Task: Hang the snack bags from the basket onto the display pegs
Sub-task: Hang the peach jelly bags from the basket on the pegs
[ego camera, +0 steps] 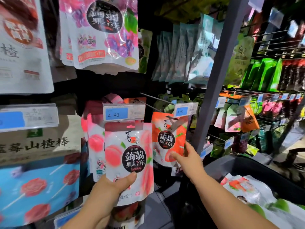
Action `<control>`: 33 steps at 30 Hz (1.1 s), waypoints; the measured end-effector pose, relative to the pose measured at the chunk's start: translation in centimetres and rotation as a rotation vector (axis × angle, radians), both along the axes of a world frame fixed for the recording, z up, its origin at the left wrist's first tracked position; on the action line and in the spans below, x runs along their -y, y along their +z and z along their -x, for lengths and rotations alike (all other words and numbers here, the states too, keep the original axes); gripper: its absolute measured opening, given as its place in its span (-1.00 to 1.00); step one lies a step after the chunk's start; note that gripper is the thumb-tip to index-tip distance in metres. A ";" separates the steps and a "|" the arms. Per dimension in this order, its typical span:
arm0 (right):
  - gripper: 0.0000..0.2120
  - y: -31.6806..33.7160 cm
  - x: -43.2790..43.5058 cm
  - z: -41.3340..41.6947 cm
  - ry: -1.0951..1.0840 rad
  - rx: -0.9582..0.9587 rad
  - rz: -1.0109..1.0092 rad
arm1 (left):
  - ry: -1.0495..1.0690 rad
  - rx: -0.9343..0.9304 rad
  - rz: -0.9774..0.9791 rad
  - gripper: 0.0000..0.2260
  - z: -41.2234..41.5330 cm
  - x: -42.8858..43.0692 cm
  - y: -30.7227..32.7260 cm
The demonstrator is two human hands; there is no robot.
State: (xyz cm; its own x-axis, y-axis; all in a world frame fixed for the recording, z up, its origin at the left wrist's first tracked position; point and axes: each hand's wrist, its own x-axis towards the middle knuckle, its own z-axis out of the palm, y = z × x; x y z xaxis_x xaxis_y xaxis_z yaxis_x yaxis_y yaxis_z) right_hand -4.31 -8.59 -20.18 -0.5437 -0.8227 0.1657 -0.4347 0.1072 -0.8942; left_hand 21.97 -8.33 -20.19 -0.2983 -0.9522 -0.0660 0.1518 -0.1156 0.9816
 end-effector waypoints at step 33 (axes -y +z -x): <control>-0.77 1.9 0.5 -10.7 0.554 0.300 0.114 | 0.138 -0.044 0.093 -0.46 -1.9 1.0 0.3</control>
State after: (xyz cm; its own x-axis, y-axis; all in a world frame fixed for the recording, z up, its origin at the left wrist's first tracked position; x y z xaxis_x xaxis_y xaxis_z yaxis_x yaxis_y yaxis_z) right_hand 6.36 -9.12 -18.24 -0.0789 -0.9813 0.1758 -0.1276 -0.1650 -0.9780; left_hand 23.88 -9.29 -19.84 -0.1652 -0.9857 0.0342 0.2028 0.0000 0.9792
